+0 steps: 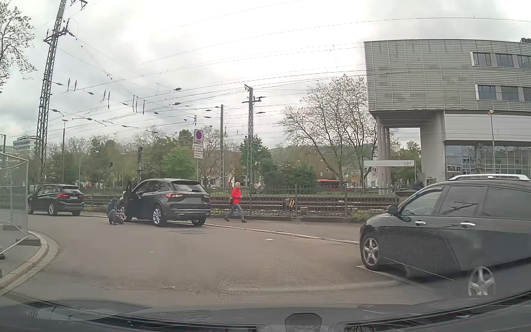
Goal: Follow the waypoints while adhering to traffic rules and regulations
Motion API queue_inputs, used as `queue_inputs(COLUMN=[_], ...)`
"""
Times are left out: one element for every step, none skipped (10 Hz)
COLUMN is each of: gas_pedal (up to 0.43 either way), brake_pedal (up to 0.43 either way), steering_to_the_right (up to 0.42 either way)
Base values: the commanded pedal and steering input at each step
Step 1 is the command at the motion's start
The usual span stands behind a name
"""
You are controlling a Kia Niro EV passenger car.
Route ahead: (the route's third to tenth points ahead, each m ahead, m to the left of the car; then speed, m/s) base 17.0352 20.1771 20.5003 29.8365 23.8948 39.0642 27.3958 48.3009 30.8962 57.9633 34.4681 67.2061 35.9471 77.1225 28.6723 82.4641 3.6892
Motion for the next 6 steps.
queue_inputs(gas_pedal=[0.028,0.028,0.028,0.028,0.028,0.028], brake_pedal=[0.000,0.000,0.000,0.000,0.000,0.000], steering_to_the_right=[-0.231,-0.246,-0.268,-0.291,-0.312,-0.340])
